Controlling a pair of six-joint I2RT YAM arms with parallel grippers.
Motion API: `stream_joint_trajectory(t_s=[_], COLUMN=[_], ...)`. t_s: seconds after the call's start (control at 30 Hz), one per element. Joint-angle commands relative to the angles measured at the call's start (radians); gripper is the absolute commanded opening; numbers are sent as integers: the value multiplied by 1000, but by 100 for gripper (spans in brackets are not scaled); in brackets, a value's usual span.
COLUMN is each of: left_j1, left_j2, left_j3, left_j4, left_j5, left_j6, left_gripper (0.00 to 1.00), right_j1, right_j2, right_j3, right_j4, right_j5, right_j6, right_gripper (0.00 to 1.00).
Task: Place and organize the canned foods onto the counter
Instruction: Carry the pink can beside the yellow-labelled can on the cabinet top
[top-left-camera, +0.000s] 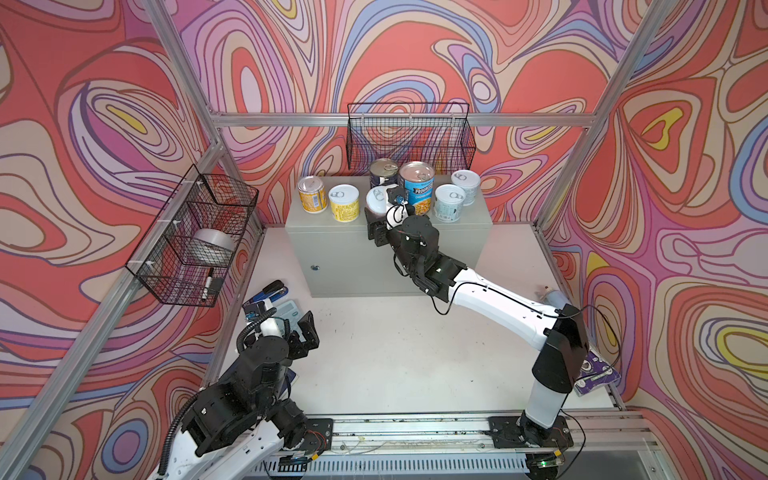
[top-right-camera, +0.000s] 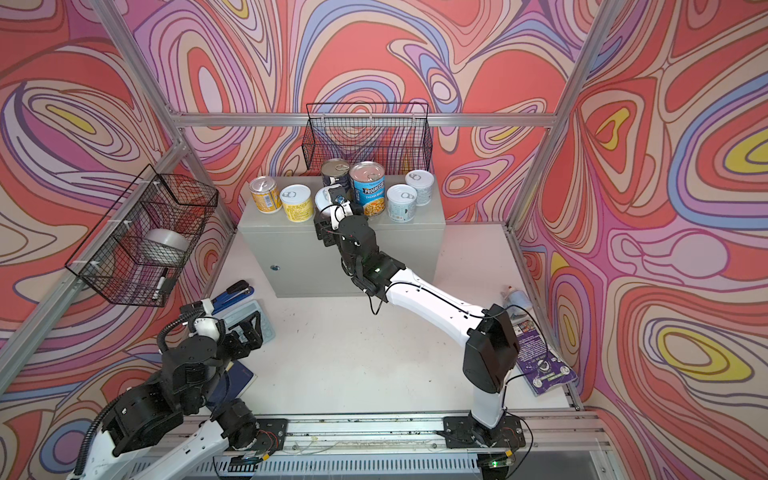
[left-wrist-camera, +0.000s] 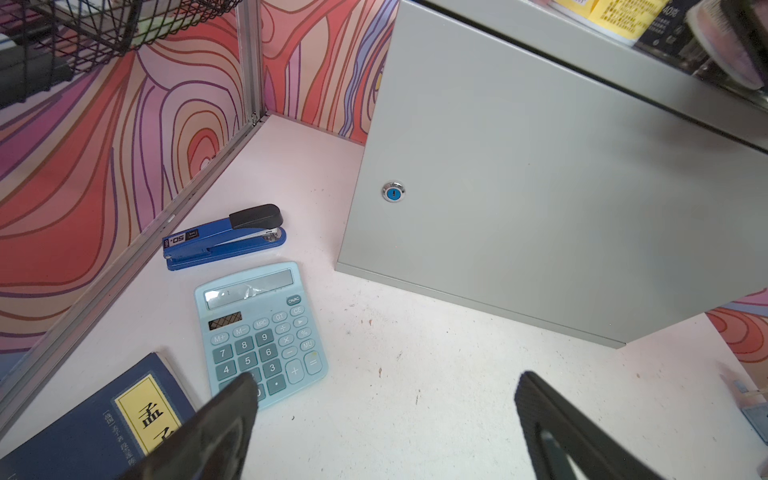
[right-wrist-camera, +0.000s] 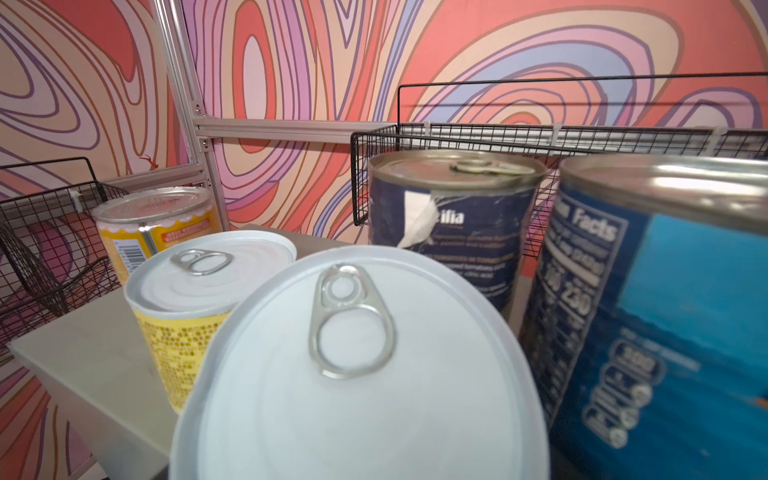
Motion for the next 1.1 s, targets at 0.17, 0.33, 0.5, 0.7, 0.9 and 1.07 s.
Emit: stream_joint_trajectory(t_s=[0.17,0.33,0.5,0.7,0.9,1.07], left_j1=[-2,-2,-2,-2,-2,-2], left_j2=[-13,-17,-16,-15,-13,-13], left_j3=[-6,-8,-8,-8,-8,-7], left_j4=[-32,-34,-29,-24,-24,-24], left_j5=[-25,-28,-28,-33,-35,-36], left_j6=[-8,-6,-3,1,5,7], left_gripper=[100,100,100,100,100,100], right_j1=[-17,-25,-31,-33,-34,-34], right_j2=[23,34,46,64,74,80], right_j3=[64,69,81,94,98,102], right_j4=[-2,-2,-2,-7,-1,0], right_j5=[18,15,13,17,22,24], right_j6=[36,44,46,44,44,48], right_gripper=[50,50,51,53,60,72])
